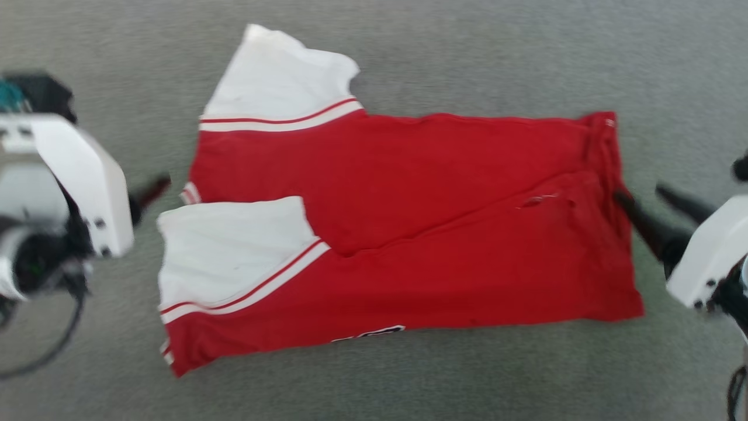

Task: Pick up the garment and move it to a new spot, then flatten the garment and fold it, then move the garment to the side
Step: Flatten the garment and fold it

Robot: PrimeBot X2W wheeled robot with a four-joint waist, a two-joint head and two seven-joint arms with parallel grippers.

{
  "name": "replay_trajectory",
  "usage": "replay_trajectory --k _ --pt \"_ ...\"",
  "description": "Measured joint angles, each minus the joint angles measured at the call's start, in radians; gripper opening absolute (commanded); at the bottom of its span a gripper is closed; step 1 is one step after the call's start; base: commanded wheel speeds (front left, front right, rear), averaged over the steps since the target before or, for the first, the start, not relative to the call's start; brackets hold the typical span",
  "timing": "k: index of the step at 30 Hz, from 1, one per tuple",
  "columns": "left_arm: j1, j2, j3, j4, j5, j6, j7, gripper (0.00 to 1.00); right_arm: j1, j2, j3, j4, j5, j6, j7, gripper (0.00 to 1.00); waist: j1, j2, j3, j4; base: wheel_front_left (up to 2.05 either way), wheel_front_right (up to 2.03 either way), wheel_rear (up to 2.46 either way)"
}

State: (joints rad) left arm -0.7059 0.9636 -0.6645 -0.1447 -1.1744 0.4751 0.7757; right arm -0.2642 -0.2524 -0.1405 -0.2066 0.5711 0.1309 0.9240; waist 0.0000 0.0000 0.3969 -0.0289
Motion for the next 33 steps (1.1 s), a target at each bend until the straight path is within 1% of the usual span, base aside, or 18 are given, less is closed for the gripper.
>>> replay_trajectory --k 2,4,6,9,13,16,17,18,23,26,32,33 --pt "-0.053 -0.003 0.011 0.021 0.014 -0.047 -0.010 1.00 -0.021 0.018 0.002 -0.011 -0.014 0.000 -0.097 1.00 0.0000 0.0000 0.005 -0.024 0.00 0.00 0.00" --pt "-0.102 -0.019 0.024 0.070 0.017 -0.068 -0.018 1.00 -0.039 0.038 0.018 -0.014 -0.032 0.000 -0.194 1.00 0.0000 0.0000 0.010 -0.050 0.00 0.00 0.00" --pt "-0.144 -0.025 0.016 0.124 0.047 -0.095 -0.012 1.00 -0.051 0.052 0.050 -0.010 -0.050 0.000 -0.282 1.00 0.0000 0.0000 0.015 -0.079 0.00 0.00 0.00" --pt "-0.219 -0.047 0.002 0.209 0.080 -0.148 -0.012 1.00 -0.056 0.068 0.089 0.002 -0.056 0.000 -0.390 1.00 0.0000 0.0000 0.023 -0.124 0.00 0.00 0.00" --pt "-0.304 -0.086 -0.013 0.338 0.121 -0.212 -0.029 1.00 -0.068 0.075 0.137 0.017 -0.094 0.000 -0.526 1.00 -0.0001 0.0000 0.037 -0.186 0.00 0.00 0.00" --pt "-0.355 -0.105 -0.020 0.439 0.138 -0.252 -0.037 1.00 -0.072 0.091 0.172 0.039 -0.114 0.000 -0.593 1.00 0.0000 0.0000 0.050 -0.233 0.00 0.00 0.00" --pt "-0.369 -0.112 -0.025 0.470 0.140 -0.267 -0.037 1.00 -0.072 0.094 0.183 0.046 -0.114 0.000 -0.605 1.00 0.0000 0.0000 0.055 -0.248 0.00 0.00 0.00" --pt "-0.393 -0.129 -0.030 0.539 0.141 -0.282 -0.034 1.00 -0.072 0.104 0.203 0.059 -0.106 0.000 -0.621 1.00 0.0000 0.0000 0.065 -0.275 0.00 0.00 0.00" --pt "-0.439 -0.156 -0.051 0.681 0.168 -0.318 -0.026 1.00 -0.069 0.115 0.225 0.086 -0.098 0.000 -0.634 1.00 0.0000 0.0000 0.093 -0.330 0.00 0.00 0.00" --pt "-0.462 -0.174 -0.054 0.764 0.170 -0.322 -0.017 1.00 -0.071 0.114 0.236 0.093 -0.089 0.000 -0.632 1.00 0.0000 0.0000 0.114 -0.347 0.00 0.00 0.00" --pt "-0.533 -0.209 -0.080 0.869 0.194 -0.336 0.005 1.00 -0.101 0.089 0.265 0.104 -0.060 0.000 -0.561 1.00 0.0000 0.0000 0.152 -0.349 0.00 0.00 0.00" --pt "-0.543 -0.219 -0.080 0.885 0.189 -0.341 0.022 0.88 -0.112 0.085 0.270 0.106 -0.060 0.000 -0.546 1.00 0.0000 0.0000 0.157 -0.346 0.00 0.00 0.00"
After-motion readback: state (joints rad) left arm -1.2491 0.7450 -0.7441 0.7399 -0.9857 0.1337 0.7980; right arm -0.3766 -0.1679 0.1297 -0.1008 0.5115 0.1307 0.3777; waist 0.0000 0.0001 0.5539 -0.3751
